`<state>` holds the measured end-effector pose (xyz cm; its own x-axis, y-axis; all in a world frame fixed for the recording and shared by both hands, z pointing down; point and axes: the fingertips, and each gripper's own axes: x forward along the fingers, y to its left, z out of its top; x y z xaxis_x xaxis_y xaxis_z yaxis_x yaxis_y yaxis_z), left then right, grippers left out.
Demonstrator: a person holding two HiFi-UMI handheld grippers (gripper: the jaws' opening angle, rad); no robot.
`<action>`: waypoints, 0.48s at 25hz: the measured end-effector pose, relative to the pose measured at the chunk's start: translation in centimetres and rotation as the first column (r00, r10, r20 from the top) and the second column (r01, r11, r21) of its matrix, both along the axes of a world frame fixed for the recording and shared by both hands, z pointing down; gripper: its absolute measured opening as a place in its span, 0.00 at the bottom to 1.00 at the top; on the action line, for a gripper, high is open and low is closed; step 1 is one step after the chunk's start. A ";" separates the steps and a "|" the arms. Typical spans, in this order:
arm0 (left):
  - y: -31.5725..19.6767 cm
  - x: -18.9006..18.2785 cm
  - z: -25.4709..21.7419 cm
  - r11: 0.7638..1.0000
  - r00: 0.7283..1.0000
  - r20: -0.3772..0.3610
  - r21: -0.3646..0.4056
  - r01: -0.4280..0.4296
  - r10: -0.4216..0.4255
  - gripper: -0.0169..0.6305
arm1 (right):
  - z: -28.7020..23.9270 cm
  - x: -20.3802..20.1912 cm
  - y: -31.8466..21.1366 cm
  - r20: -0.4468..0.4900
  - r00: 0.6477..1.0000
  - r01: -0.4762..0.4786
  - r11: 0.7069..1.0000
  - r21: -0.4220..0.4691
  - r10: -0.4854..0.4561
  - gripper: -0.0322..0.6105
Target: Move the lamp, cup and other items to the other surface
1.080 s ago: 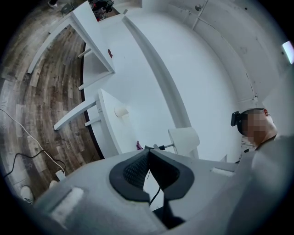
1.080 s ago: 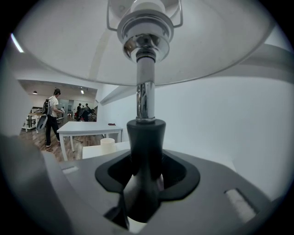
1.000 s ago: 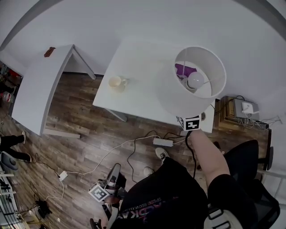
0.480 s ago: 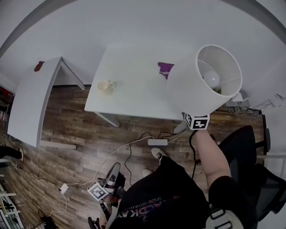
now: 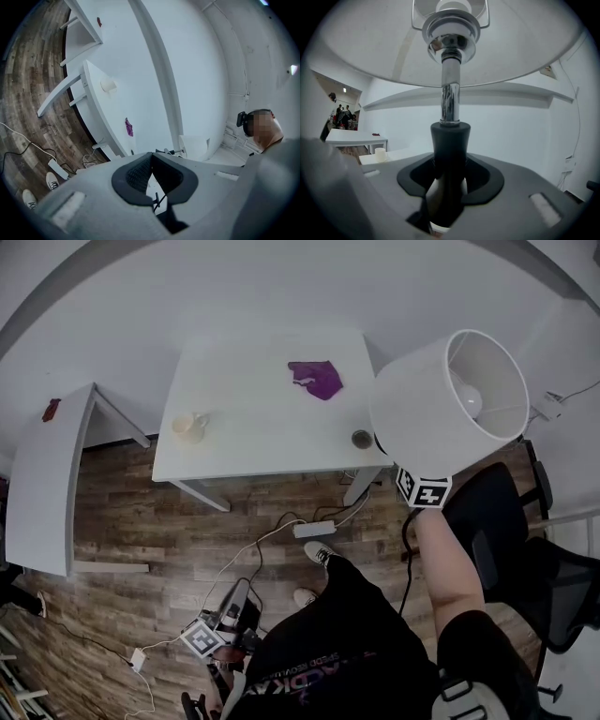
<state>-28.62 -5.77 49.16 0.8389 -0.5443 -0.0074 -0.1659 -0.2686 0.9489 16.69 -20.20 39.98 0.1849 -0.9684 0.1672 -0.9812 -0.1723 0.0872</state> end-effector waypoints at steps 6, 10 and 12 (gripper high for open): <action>1.2 1.9 0.4 0.994 0.994 0.002 0.001 -0.110 0.110 0.02 | -0.8 2.9 5.7 -0.003 0.995 -0.099 0.995 0.008 0.099 0.30; 1.4 3.6 0.3 0.986 0.986 0.021 0.021 -0.168 0.167 0.02 | -1.0 5.9 9.0 -0.017 0.987 -0.162 0.987 0.000 0.162 0.30; 1.3 4.2 0.5 0.981 0.981 0.044 0.031 -0.190 0.188 0.02 | -1.0 7.4 10.3 -0.016 0.982 -0.189 0.982 0.000 0.189 0.30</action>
